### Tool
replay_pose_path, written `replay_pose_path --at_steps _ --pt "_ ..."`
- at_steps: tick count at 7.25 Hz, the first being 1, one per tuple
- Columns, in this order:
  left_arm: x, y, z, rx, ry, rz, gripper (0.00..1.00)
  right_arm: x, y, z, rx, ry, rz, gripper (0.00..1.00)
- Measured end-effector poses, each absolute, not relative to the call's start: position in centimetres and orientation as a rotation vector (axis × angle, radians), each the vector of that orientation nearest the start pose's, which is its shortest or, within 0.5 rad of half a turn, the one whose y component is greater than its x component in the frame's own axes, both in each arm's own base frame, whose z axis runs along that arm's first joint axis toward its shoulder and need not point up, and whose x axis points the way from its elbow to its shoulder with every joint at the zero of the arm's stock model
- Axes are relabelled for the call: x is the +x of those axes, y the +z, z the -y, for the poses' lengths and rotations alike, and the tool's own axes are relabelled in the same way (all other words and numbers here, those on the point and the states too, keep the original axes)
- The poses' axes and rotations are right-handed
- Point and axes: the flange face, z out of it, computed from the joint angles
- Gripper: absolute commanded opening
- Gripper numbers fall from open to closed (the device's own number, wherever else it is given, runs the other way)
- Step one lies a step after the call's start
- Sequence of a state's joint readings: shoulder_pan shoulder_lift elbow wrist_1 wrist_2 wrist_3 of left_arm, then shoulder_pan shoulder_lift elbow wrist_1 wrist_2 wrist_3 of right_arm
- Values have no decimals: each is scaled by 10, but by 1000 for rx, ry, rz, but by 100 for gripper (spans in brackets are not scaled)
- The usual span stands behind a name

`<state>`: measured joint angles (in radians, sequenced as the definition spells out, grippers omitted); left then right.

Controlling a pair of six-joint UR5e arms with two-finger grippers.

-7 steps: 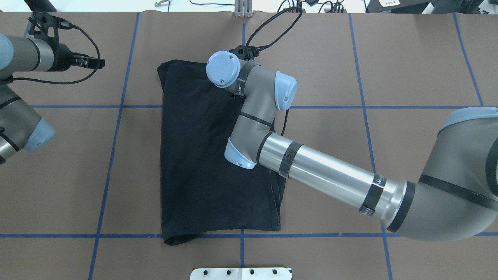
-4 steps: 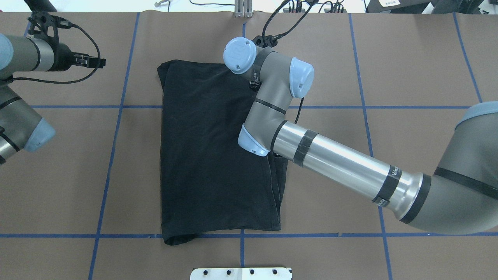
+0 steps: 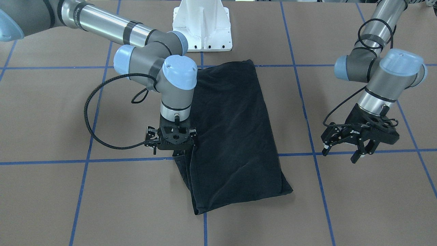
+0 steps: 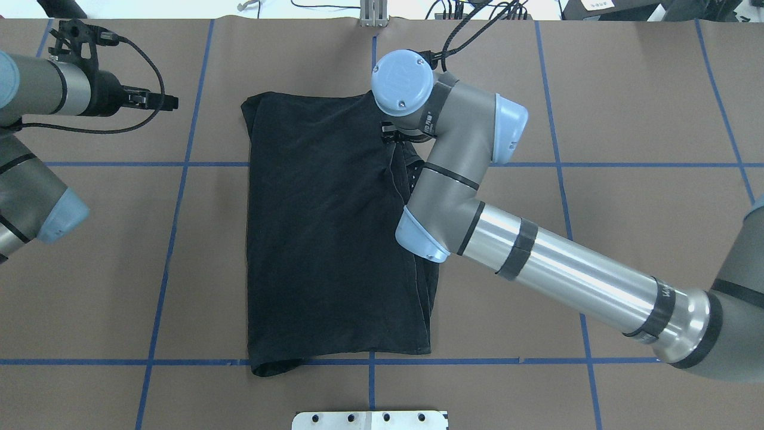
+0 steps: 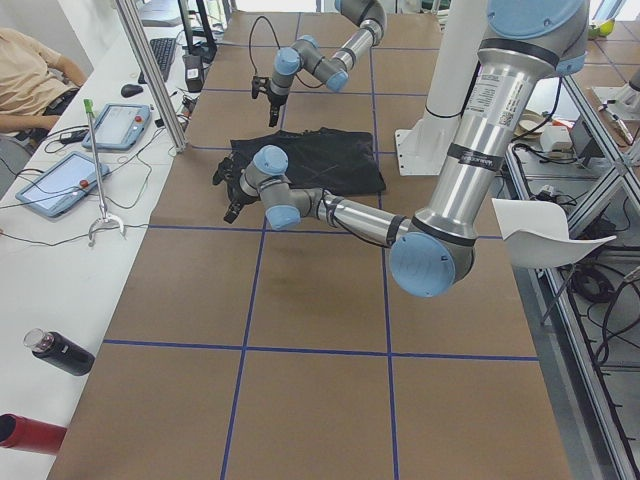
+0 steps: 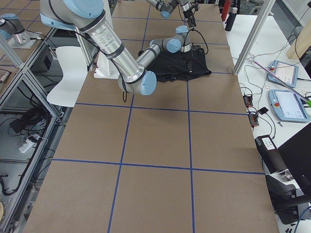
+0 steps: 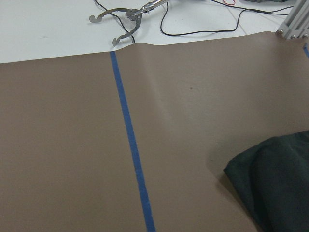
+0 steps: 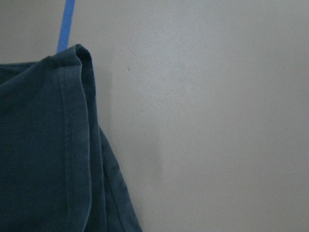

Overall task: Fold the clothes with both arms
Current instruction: 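Move both grippers to the shirt's corners nearest the robot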

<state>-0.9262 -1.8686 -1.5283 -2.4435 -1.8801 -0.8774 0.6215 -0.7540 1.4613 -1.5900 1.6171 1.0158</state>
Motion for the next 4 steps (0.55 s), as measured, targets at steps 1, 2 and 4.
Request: replay_pose_path --at_steps 1,2,4 --pt "317 410 537 575 -54 -1024 100 -509 219 503 360 39 651 100" --pt "333 400 501 532 -71 -1075 100 -490 224 469 365 42 694 100" --pt "368 386 423 445 -117 -1150 100 -479 221 410 373 91 766 100"
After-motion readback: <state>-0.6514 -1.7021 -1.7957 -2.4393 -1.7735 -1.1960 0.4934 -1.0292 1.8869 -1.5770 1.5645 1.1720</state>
